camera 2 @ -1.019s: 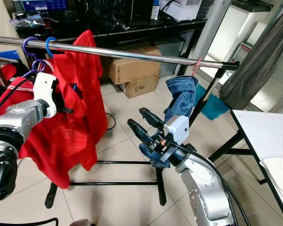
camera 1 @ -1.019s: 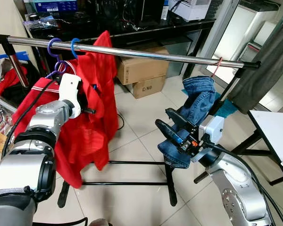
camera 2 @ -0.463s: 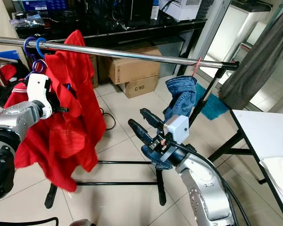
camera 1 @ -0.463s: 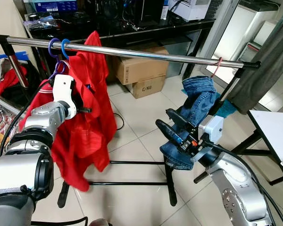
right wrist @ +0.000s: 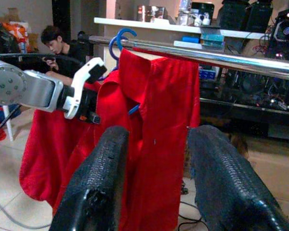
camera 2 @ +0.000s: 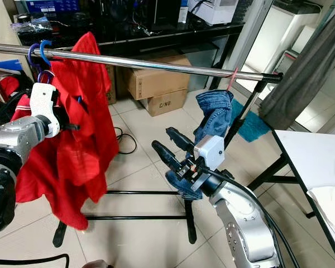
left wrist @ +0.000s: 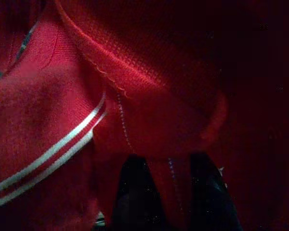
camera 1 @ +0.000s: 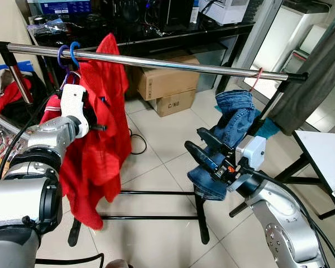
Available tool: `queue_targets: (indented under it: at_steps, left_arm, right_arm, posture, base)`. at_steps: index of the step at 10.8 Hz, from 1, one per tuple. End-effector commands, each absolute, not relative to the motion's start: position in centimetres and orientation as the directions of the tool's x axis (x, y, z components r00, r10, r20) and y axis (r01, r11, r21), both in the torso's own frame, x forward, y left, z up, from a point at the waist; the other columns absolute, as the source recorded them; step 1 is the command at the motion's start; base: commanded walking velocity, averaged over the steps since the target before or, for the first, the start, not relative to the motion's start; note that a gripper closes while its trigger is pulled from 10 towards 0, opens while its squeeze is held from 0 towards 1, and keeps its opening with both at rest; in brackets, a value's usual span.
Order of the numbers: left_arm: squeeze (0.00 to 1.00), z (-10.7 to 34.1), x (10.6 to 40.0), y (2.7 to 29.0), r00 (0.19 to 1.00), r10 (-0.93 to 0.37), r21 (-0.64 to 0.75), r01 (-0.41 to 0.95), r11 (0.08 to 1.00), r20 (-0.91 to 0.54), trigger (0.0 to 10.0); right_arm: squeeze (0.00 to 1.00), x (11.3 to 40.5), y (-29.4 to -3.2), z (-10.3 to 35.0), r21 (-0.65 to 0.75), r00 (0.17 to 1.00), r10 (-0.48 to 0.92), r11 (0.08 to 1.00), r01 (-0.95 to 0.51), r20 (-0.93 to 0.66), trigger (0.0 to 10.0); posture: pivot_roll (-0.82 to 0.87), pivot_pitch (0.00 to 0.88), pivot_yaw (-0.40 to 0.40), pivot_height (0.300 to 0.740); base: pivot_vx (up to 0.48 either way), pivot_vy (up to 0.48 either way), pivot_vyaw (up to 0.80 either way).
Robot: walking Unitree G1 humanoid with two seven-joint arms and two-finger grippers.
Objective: Hang hanger
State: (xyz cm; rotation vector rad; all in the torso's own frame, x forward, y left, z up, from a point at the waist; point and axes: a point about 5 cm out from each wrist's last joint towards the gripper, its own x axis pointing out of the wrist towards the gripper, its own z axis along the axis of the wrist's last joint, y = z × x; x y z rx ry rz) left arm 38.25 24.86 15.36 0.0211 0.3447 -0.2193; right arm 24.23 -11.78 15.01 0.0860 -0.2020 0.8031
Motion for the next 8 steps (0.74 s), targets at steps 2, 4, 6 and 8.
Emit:
queue_targets:
  at_steps: [2,4,6,8]
  left_arm:
    - [0.00,16.63,38.80,24.59,0.929,-0.214,-0.007,0.223,0.975,-0.303,10.0]
    - [0.00,16.63,38.80,24.59,0.929,-0.214,-0.007,0.223,0.975,-0.303,10.0]
    - [0.00,16.63,38.80,24.59,0.929,-0.214,-0.007,0.223,0.975,-0.303,10.0]
    - [0.00,16.63,38.80,24.59,0.929,-0.214,-0.007,0.223,0.975,-0.303,10.0]
  right_arm:
    - [0.00,24.07,-12.17,15.04,-0.007,0.688,0.698,0.703,-0.711,0.201,10.0]
    - [0.00,24.07,-12.17,15.04,-0.007,0.688,0.698,0.703,-0.711,0.201,10.0]
    - [0.00,24.07,-12.17,15.04,-0.007,0.688,0.698,0.703,-0.711,0.201,10.0]
    - [0.00,24.07,-12.17,15.04,-0.007,0.688,0.698,0.703,-0.711,0.201,10.0]
  posture:
    - [0.02,0.000,-0.089,0.740]
    - [0.02,0.000,-0.089,0.740]
    - [0.02,0.000,-0.089,0.740]
    - [0.02,0.000,-0.089,0.740]
  base:
    - [0.000,0.000,0.00]
    - [0.000,0.000,0.00]
    - [0.000,0.000,0.00]
    - [0.000,0.000,0.00]
